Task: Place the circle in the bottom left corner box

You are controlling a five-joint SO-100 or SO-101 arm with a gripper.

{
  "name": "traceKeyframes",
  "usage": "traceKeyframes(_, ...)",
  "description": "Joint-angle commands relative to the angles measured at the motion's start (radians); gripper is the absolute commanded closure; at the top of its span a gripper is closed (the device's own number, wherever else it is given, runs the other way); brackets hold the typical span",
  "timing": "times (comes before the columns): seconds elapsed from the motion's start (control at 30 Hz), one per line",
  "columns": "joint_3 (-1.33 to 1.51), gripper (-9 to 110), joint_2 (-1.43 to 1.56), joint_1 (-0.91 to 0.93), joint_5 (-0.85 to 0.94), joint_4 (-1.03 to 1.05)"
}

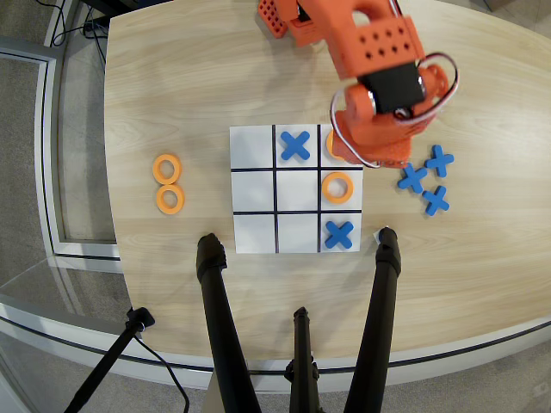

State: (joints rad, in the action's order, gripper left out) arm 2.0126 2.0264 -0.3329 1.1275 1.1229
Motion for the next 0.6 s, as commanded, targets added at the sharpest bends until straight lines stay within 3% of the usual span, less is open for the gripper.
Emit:
traceKeyframes(0.0, -0.029, 89, 0.227, 0.048, 0.057, 0.058)
traceKeyframes(0.33, 0.73, 89, 1.187, 0.244, 0.322, 0.137)
traceKeyframes(0.57, 1.075, 89, 1.33, 0.278, 0.407, 0.141)
